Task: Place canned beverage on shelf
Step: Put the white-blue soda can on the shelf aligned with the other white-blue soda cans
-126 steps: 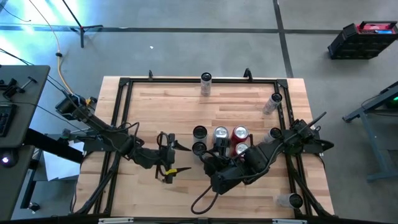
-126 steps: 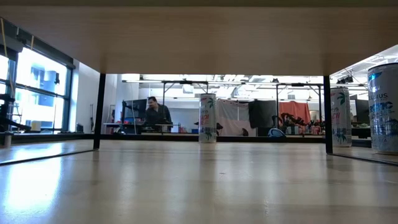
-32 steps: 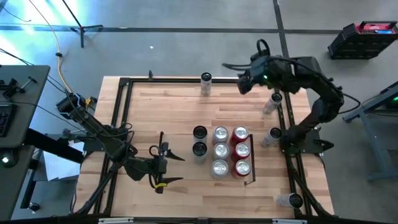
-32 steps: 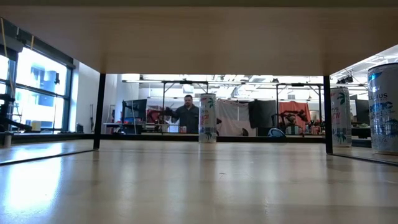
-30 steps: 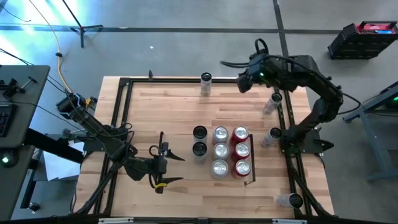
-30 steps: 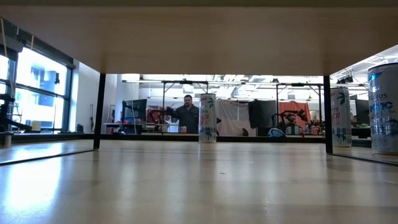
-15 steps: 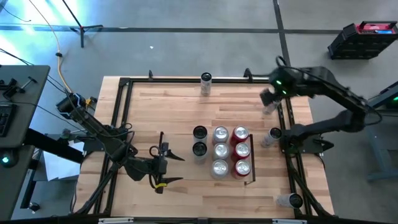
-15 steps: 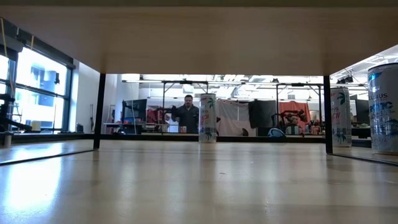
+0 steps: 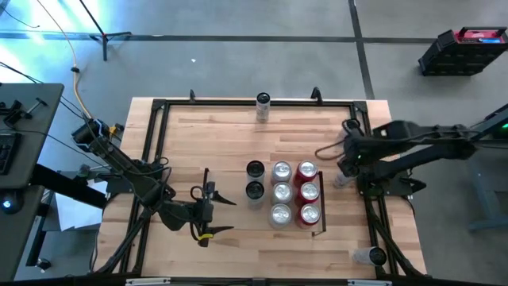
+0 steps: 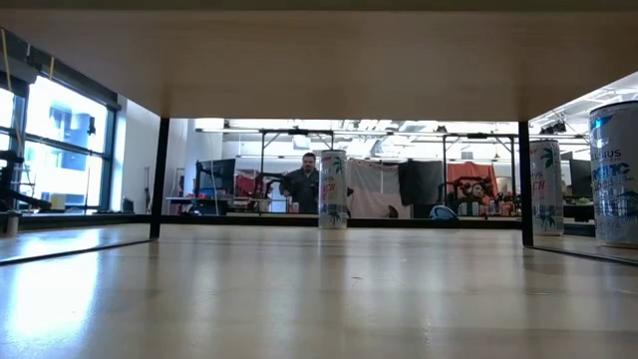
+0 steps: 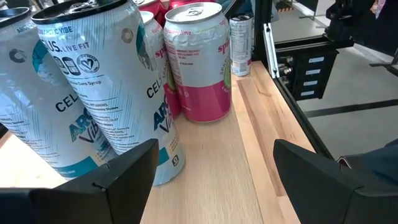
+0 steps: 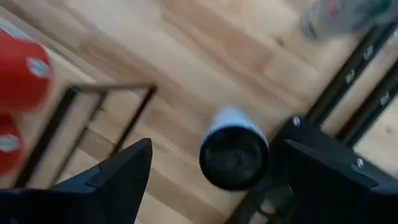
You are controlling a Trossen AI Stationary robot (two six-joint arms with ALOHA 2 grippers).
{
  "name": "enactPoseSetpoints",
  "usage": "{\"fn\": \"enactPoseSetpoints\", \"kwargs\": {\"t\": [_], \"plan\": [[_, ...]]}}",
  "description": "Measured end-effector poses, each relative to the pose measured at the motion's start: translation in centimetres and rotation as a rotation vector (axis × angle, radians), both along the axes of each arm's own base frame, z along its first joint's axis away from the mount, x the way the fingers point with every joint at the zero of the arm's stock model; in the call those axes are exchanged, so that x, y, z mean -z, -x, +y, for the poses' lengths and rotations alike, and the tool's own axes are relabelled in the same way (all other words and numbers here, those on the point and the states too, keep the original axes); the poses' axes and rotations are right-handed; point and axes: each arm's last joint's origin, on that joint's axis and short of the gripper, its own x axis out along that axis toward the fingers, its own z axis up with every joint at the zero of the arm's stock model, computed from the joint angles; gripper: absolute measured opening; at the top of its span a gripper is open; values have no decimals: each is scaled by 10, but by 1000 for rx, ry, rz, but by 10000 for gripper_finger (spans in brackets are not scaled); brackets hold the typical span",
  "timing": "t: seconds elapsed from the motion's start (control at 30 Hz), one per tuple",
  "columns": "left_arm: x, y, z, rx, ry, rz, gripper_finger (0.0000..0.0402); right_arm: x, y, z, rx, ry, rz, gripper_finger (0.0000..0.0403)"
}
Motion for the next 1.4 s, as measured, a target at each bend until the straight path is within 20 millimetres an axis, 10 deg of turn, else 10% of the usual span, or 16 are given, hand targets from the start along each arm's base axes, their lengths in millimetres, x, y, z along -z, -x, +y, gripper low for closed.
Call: {"fn": "enactPoseSetpoints", "kwargs": {"t": [1.4], "plan": [[0,0,0,5,-18,0,307,75,2,-7,180,-137,143,305]]}}
